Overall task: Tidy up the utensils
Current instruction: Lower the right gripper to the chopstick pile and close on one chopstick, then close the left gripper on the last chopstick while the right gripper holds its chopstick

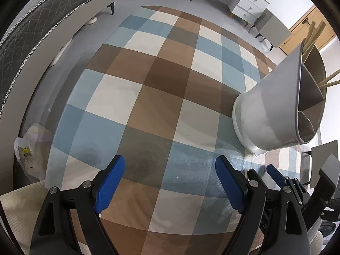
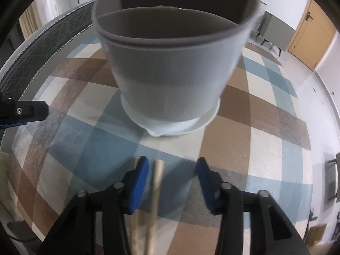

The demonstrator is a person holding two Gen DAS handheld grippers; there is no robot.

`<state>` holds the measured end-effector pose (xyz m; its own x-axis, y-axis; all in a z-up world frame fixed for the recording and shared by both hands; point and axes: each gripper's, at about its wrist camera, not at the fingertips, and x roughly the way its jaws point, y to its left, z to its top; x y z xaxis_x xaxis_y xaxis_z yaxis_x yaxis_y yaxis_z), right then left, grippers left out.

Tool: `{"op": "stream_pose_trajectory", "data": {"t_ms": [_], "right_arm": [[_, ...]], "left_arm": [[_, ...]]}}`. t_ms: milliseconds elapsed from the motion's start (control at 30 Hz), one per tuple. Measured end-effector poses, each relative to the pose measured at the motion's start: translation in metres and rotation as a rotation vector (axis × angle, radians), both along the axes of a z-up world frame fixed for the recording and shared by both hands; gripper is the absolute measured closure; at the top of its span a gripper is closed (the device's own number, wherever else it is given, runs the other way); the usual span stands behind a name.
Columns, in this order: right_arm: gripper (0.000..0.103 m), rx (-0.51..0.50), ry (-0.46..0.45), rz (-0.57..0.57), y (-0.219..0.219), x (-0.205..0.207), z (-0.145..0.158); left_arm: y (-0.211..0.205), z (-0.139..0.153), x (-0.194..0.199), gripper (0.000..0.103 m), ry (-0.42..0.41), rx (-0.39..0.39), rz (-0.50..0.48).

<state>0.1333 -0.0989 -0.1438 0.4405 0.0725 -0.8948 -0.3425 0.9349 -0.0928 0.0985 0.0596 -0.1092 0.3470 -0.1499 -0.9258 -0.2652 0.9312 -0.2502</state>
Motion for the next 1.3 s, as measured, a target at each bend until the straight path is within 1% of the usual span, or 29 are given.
{"op": "stream_pose_trajectory", "data": {"t_ms": [33,100,133,167,200,367,633,767,900,967,1067,1200,1300], "right_arm": [[0.07,0.001,0.0,0.008,0.002,0.0,0.0],[0.086,0.007,0.007,0.033,0.007,-0.002,0.0],[0.088,0.006,0.007,0.044,0.009,-0.002,0.0],[0.094,0.002,0.006,0.05,0.01,-0.003,0.0],[0.097,0.002,0.008,0.054,0.011,-0.003,-0.001],[0.098,0.045,0.027,0.023,0.001,-0.001,0.001],[0.098,0.179,0.016,-0.069,-0.029,0.003,0.018],[0.098,0.239,-0.02,-0.111,-0.045,0.001,0.034],[0.098,0.327,-0.06,-0.171,-0.065,-0.001,0.051],[0.098,0.388,-0.091,-0.203,-0.077,-0.005,0.063],[0.098,0.449,-0.127,-0.242,-0.093,-0.011,0.077],[0.098,0.505,-0.15,-0.287,-0.11,-0.017,0.087],[0.098,0.516,-0.165,-0.3,-0.114,-0.026,0.094]], "left_arm": [[0.0,-0.001,0.0,0.02,0.002,0.002,-0.001],[0.0,-0.002,0.001,0.02,0.005,0.008,-0.003],[0.0,-0.003,0.001,0.02,0.009,0.011,-0.003],[0.0,-0.003,0.001,0.02,0.013,0.011,-0.001],[0.0,-0.004,0.001,0.02,0.016,0.009,0.0],[-0.004,-0.004,0.002,0.02,0.016,0.015,-0.013],[-0.012,-0.001,0.001,0.02,0.008,0.021,-0.033],[-0.021,0.004,0.0,0.02,-0.01,0.031,-0.066],[-0.026,0.004,-0.002,0.02,-0.02,0.031,-0.09],[-0.029,0.003,-0.003,0.02,-0.02,0.019,-0.1],[-0.036,0.0,-0.006,0.02,-0.032,-0.018,-0.139],[-0.048,-0.002,-0.013,0.02,-0.042,-0.053,-0.202],[-0.058,-0.001,-0.018,0.02,-0.041,-0.06,-0.236]]}}
